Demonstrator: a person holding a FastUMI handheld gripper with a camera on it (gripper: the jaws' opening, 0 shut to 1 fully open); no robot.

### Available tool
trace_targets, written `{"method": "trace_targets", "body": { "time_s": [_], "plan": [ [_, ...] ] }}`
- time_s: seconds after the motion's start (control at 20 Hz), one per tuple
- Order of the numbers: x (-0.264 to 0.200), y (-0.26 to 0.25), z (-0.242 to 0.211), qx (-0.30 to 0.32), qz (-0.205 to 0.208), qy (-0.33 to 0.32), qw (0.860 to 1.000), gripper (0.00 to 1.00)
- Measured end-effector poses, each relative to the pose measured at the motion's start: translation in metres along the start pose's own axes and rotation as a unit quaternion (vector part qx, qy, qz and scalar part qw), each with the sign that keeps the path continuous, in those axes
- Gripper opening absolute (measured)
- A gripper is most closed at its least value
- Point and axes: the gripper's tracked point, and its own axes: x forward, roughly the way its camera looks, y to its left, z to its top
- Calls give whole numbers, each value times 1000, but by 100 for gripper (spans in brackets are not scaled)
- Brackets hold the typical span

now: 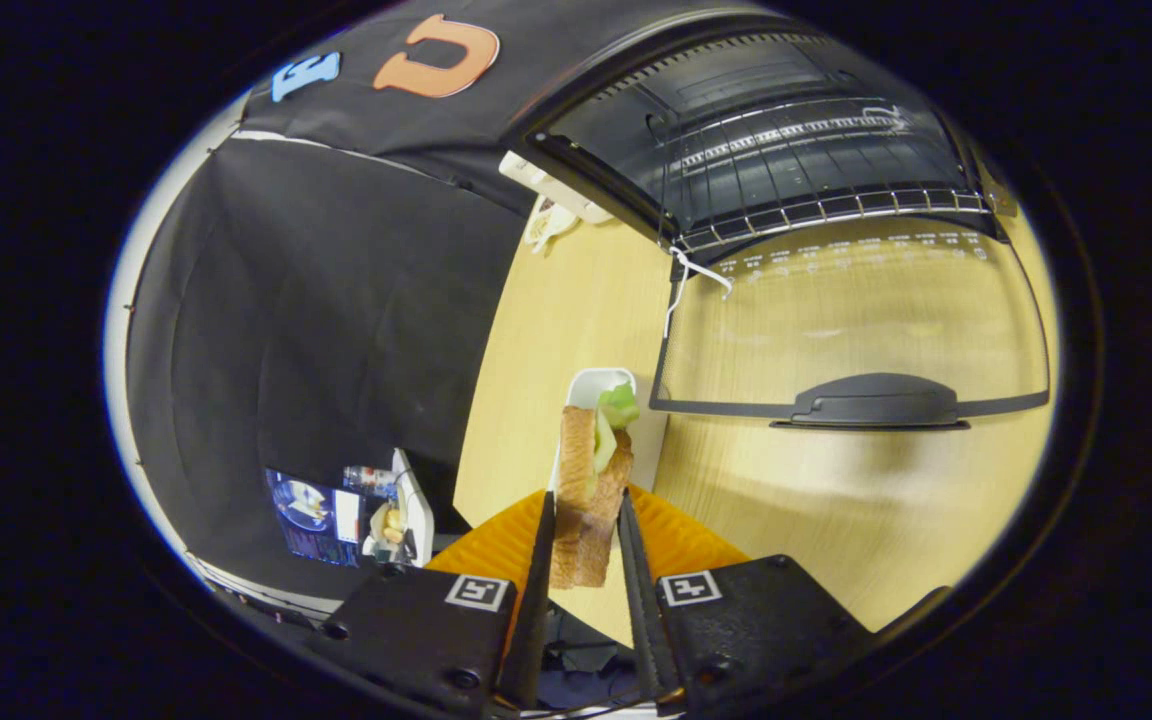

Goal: Open the toaster oven, put the food inside, and close the toaster oven door.

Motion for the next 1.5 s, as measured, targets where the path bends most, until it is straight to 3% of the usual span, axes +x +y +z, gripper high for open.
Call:
{"method": "trace_targets", "body": {
  "time_s": [0.2, 0.45, 0.65, 0.85, 0.95, 1.1, 1.3, 1.4, 1.5],
  "plan": [
    [4, 2, -3, 33, 29, 10, 999, 42],
    [-3, 7, -3, 52, 58, -14, 997, 33],
    [-24, 19, 1, 60, 117, -64, 989, 32],
    [-51, 18, 25, 59, 164, -169, 970, 32],
    [-70, 13, 45, 65, 181, -247, 950, 32],
    [-104, -4, 84, 91, 194, -383, 899, 31],
    [-140, -51, 124, 161, 167, -511, 827, 32],
    [-146, -71, 130, 184, 153, -529, 814, 31],
    [-138, -74, 136, 203, 142, -532, 810, 32]
  ]
}}
